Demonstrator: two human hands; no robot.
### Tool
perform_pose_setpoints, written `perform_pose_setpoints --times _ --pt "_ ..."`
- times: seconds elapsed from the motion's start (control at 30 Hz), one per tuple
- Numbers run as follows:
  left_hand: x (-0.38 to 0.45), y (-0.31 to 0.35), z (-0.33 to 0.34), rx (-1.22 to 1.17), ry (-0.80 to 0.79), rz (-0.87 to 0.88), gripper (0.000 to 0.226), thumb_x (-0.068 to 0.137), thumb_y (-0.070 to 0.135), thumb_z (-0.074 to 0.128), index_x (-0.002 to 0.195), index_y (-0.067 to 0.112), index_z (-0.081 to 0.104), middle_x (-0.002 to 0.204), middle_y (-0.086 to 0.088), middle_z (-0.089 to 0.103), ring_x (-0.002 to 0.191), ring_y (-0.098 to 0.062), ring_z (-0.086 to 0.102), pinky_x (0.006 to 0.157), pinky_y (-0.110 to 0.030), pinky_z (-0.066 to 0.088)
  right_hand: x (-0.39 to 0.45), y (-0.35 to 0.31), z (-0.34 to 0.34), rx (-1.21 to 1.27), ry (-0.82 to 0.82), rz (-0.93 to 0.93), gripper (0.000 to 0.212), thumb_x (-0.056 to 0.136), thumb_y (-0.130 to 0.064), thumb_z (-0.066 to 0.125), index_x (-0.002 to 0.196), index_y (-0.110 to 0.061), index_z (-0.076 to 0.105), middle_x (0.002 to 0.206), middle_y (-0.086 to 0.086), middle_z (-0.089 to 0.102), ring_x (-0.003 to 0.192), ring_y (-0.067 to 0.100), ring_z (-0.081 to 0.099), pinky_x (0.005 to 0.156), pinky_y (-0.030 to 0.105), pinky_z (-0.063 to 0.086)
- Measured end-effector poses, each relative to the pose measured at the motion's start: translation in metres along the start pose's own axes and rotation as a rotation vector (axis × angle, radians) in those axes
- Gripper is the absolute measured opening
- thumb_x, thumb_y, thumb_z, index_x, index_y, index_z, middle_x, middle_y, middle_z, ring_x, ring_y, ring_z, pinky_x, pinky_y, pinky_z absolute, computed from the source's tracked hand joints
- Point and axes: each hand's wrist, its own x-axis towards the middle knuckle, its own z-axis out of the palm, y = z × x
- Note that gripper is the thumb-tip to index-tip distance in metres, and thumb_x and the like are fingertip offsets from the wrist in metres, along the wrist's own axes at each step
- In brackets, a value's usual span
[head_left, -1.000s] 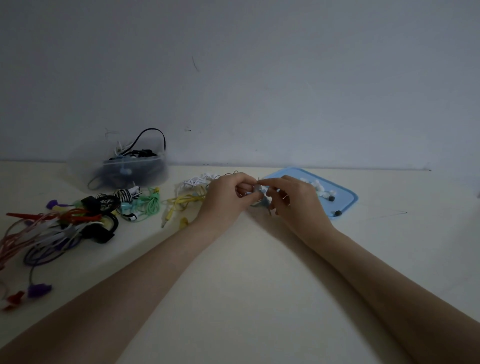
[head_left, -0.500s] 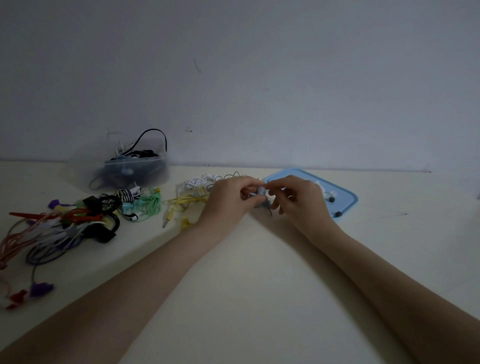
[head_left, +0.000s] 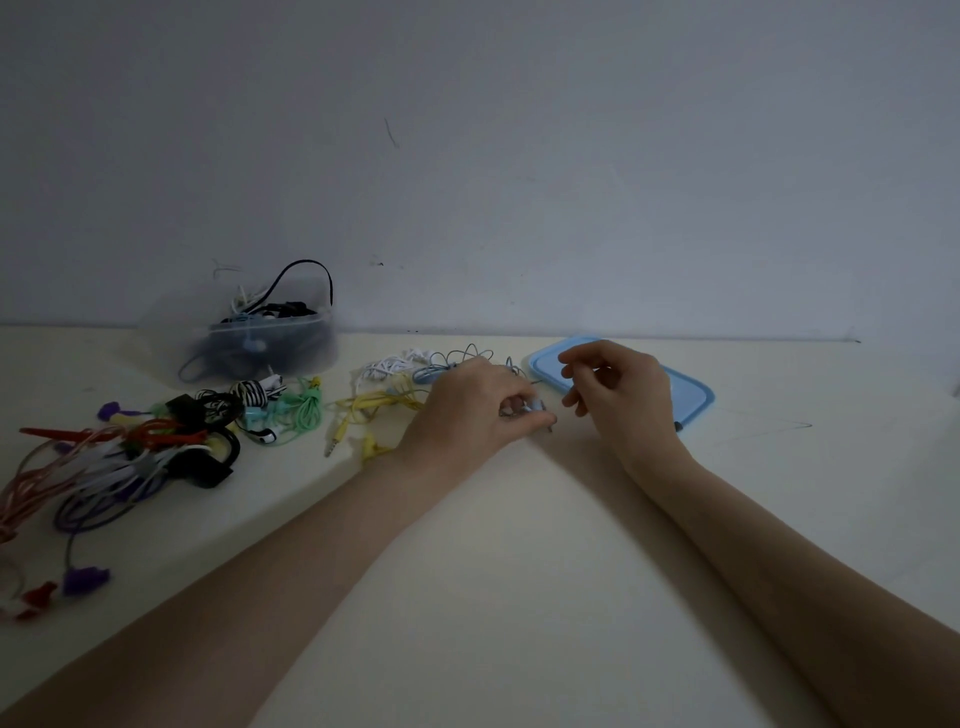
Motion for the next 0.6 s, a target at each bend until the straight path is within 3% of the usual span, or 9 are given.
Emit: perform_pose_setpoints --times 0.17,0.27,0.43,0.6 --pt "-0.0007 -0.0025 0.0033 0.072 -0.048 0.064 0.019 0.071 0.031 0.068 0.069 0.012 0.067 0.061 0.001 0.06 0.064 -0.011 0.044 0.061 -0.025 0.037 -0.0002 -0.0004 0.0003 0.026 0.005 0.01 0.021 0.087 0.003 0.049 0.084 -0.009 0.066 0.067 -0.008 0.061 0.047 -0.003 0.056 0.049 0.006 0.041" --pt "-0.0019 -0.0017 0.0027 0.055 -0.088 0.067 0.015 0.075 0.019 0.072 0.081 0.007 0.068 0.071 -0.001 0.061 0.071 -0.013 0.049 0.064 -0.027 0.041 -0.0005 -0.0002 -0.0002 0.03 0.005 0.008 0.02 0.087 0.003 0.049 0.084 -0.009 0.066 0.066 -0.007 0.061 0.046 -0.004 0.056 0.049 0.006 0.041" --pt "0.0013 -0.0045 0.001 -0.079 -0.012 -0.086 0.017 0.078 0.017 0.071 0.095 0.012 0.068 0.079 0.007 0.062 0.069 0.001 0.05 0.067 -0.014 0.04 -0.0006 -0.002 0.0004 0.086 -0.08 -0.007 0.026 0.086 0.008 0.048 0.076 -0.01 0.065 0.066 -0.005 0.062 0.047 0.001 0.057 0.051 0.012 0.045" --pt "0.0032 -0.0044 -0.0021 -0.151 0.022 -0.177 0.025 0.076 0.011 0.072 0.1 0.011 0.068 0.088 -0.002 0.069 0.077 -0.013 0.059 0.076 -0.025 0.047 -0.001 -0.0038 0.0024 0.246 -0.172 0.089 0.024 0.087 0.008 0.05 0.076 -0.005 0.067 0.064 0.005 0.063 0.055 0.007 0.06 0.064 0.021 0.053"
